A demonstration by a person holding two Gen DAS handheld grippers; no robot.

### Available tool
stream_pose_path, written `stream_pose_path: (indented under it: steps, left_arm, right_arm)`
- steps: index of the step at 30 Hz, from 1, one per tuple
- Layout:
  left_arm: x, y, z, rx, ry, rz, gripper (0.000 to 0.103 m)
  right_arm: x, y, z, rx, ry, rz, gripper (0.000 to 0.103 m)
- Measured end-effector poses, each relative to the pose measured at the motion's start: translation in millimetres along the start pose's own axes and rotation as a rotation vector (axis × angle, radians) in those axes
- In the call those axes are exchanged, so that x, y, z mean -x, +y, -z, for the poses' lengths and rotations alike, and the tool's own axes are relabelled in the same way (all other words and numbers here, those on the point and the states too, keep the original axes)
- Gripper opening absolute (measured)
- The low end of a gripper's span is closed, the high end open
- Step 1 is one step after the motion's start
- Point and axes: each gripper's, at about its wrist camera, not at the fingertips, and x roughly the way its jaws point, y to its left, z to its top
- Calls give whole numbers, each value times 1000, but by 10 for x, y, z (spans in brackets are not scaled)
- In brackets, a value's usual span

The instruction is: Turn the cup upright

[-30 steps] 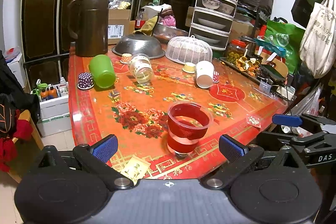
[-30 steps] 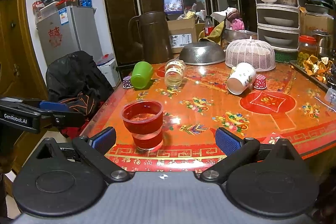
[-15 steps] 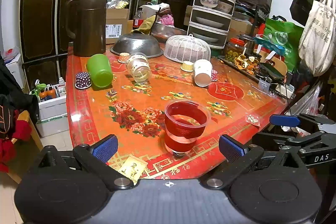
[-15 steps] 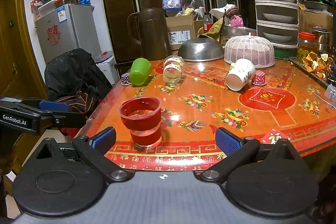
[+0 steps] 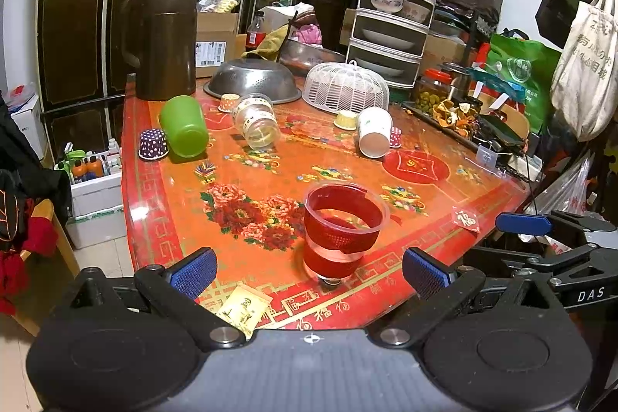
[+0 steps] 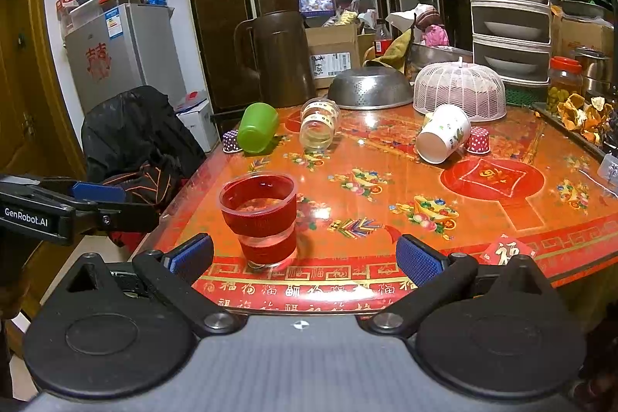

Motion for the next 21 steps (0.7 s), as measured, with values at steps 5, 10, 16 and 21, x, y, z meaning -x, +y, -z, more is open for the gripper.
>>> stream_pose_path:
  steps: [5, 10, 16, 21]
  left_arm:
    - [-9, 2, 2, 4, -2, 1, 103]
    - [-8, 2, 1, 5, -2, 2, 103]
    - [-9, 3, 7, 4, -2, 5, 103]
    - [35, -27, 19, -8, -35, 22, 103]
  right_arm:
    - [-2, -1, 1, 1, 0, -1, 102]
    - [-4, 1, 2, -1, 1, -2, 102]
    - [-5, 3, 2, 0, 2, -3, 102]
    - [-9, 2, 10, -1, 2, -4, 102]
